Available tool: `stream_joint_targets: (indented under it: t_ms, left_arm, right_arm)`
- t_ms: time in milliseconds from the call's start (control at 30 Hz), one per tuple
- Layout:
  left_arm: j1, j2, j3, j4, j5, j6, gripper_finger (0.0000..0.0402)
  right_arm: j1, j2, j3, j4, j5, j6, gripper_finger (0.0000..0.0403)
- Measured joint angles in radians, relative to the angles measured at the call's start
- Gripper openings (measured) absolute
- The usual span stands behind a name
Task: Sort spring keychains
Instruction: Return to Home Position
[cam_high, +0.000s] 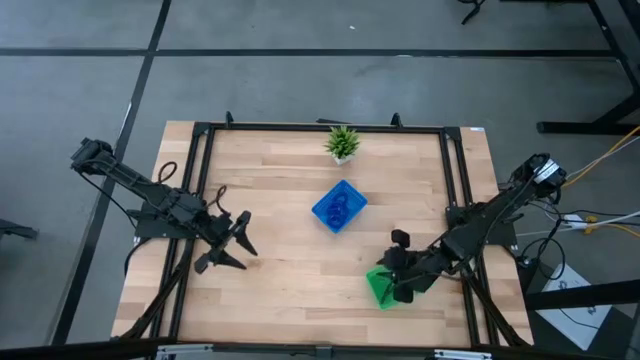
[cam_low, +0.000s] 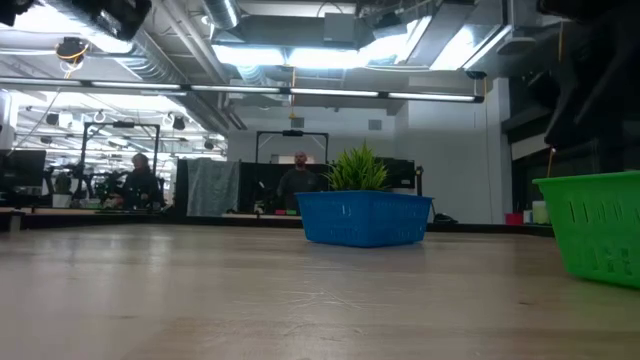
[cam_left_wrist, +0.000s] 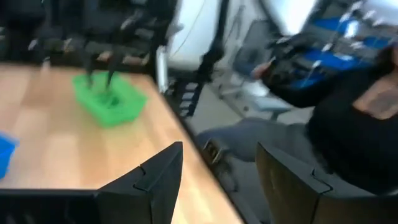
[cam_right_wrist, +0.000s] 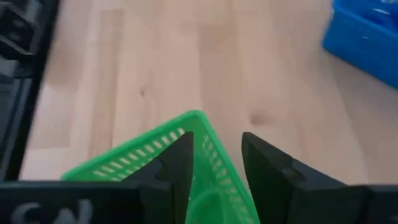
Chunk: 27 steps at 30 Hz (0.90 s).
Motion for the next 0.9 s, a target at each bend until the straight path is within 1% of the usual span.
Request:
stream_joint_targets:
  t_ms: [67, 133, 200, 267, 367, 433, 533, 633, 700, 833, 900]
  left_arm:
    - [-0.001, -0.001, 0.0, 0.054, 0.024, 0.016, 0.0198]
    - [0.0, -0.001, 0.0, 0.077, 0.045, 0.04, 0.0198]
    - [-0.001, -0.001, 0.0, 0.084, 0.054, 0.056, 0.0198]
    - [-0.001, -0.001, 0.0, 0.084, 0.054, 0.056, 0.0198]
    - [0.0, -0.001, 0.0, 0.084, 0.053, 0.059, 0.0198]
    - [0.0, -0.001, 0.0, 0.084, 0.053, 0.069, 0.0198]
    - [0.0, -0.001, 0.0, 0.083, 0.05, 0.072, 0.0198]
    - [0.0, -0.001, 0.0, 0.076, 0.041, 0.072, 0.0198]
    - [0.0, -0.001, 0.0, 0.075, 0.041, 0.072, 0.0198]
    - [0.0, -0.001, 0.0, 0.07, 0.041, 0.072, 0.0198]
    - [0.0, -0.001, 0.0, 0.069, 0.041, 0.071, 0.0198]
  right_arm:
    - [0.0, -0.034, -0.094, 0.159, -0.003, -0.066, 0.0135]
    - [-0.001, -0.094, -0.219, 0.408, -0.029, -0.157, 0.0135]
    - [-0.007, -0.164, -0.355, 0.672, -0.093, -0.241, 0.0136]
    - [-0.02, -0.232, -0.477, 0.889, -0.164, -0.309, 0.0136]
    - [-0.047, -0.321, -0.609, 1.119, -0.23, -0.394, 0.0136]
    - [-0.07, -0.373, -0.676, 1.209, -0.253, -0.446, 0.0136]
    - [-0.111, -0.439, -0.749, 1.306, -0.263, -0.496, 0.0136]
    - [-0.165, -0.49, -0.756, 1.292, -0.314, -0.536, 0.0136]
    - [-0.212, -0.521, -0.756, 1.287, -0.372, -0.567, 0.0136]
    - [-0.314, -0.605, -0.756, 1.204, -0.512, -0.601, 0.0136]
    - [-0.36, -0.661, -0.755, 1.13, -0.536, -0.595, 0.0136]
